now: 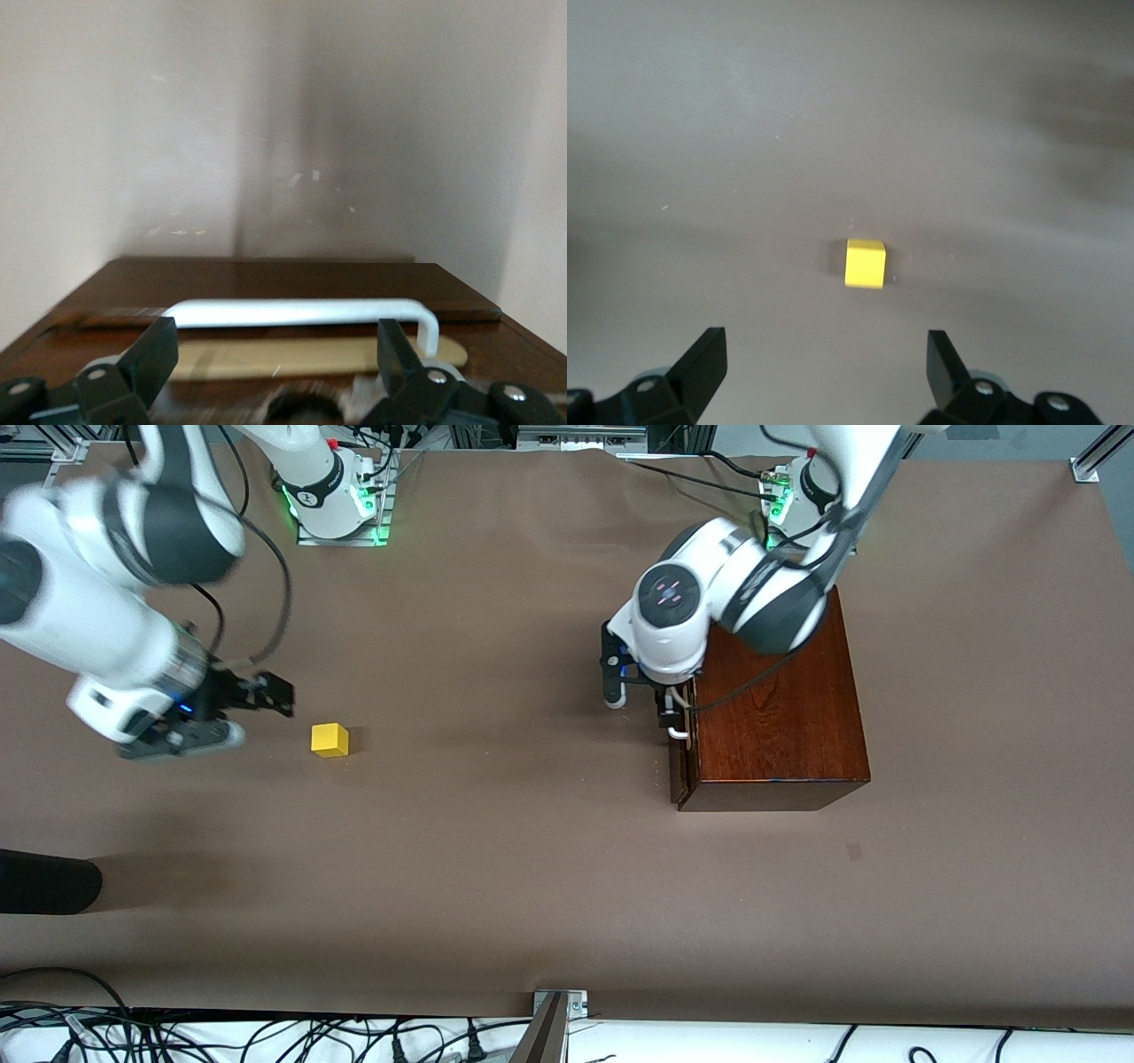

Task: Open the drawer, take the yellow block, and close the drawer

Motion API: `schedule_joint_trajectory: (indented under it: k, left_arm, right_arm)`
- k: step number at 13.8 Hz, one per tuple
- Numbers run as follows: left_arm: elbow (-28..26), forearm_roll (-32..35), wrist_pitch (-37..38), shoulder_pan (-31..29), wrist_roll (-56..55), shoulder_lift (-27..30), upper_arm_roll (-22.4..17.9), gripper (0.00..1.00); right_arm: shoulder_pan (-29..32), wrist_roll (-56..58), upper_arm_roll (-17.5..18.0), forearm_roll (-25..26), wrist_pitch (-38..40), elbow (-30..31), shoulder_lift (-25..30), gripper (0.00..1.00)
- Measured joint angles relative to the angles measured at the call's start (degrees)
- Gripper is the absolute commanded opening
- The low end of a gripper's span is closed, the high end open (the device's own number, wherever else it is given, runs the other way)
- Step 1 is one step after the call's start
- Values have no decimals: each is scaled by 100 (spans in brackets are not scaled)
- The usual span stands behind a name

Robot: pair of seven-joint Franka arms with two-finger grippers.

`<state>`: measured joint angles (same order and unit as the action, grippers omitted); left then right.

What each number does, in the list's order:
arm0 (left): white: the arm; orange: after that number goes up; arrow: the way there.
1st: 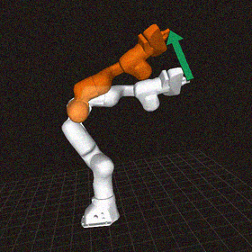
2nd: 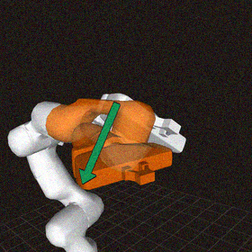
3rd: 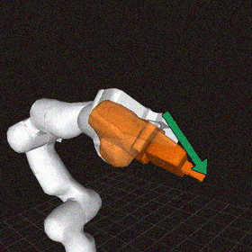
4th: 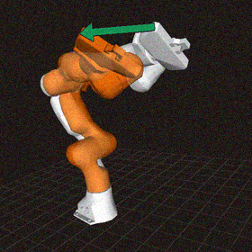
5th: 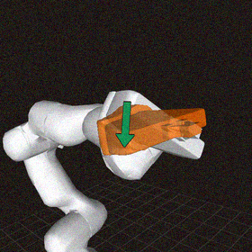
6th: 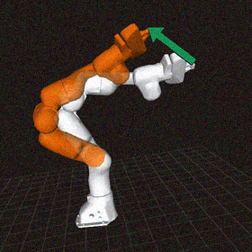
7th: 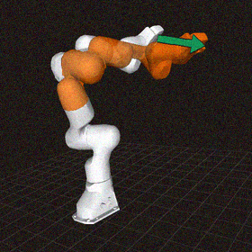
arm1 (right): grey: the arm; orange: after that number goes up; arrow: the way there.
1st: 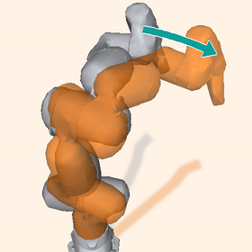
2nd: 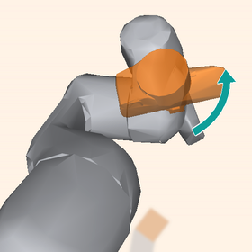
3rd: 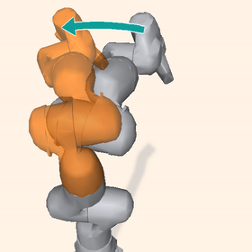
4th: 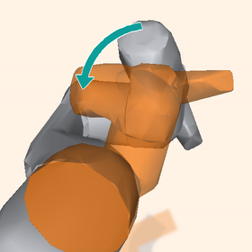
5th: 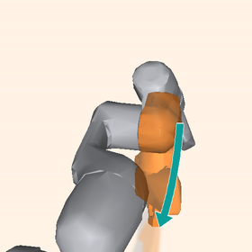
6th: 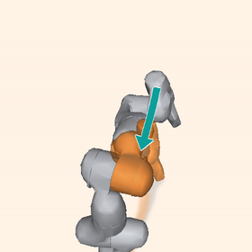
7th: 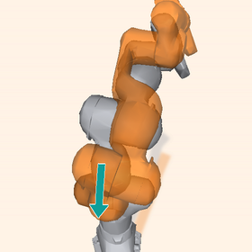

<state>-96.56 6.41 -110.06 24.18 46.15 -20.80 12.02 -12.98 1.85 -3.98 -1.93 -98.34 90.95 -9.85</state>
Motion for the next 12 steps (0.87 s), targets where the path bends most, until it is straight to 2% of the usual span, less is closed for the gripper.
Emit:
schedule_joint_trajectory:
  k: [2,4,8,12]
  left_arm:
    - [30,-253,119,-247,-75,438,-54,100]
    - [29,-426,279,-493,-530,816,-200,100]
    - [16,-532,354,-1014,-2377,1419,-340,100]
    - [-130,-532,368,-1265,-4282,1527,-695,100]
  right_arm:
    - [1,37,-18,9,720,-611,60,100]
    - [2,90,-35,11,1131,-955,73,100]
    - [5,124,-66,23,1242,-1125,246,100]
    - [13,322,-213,27,1269,-1124,320,100]
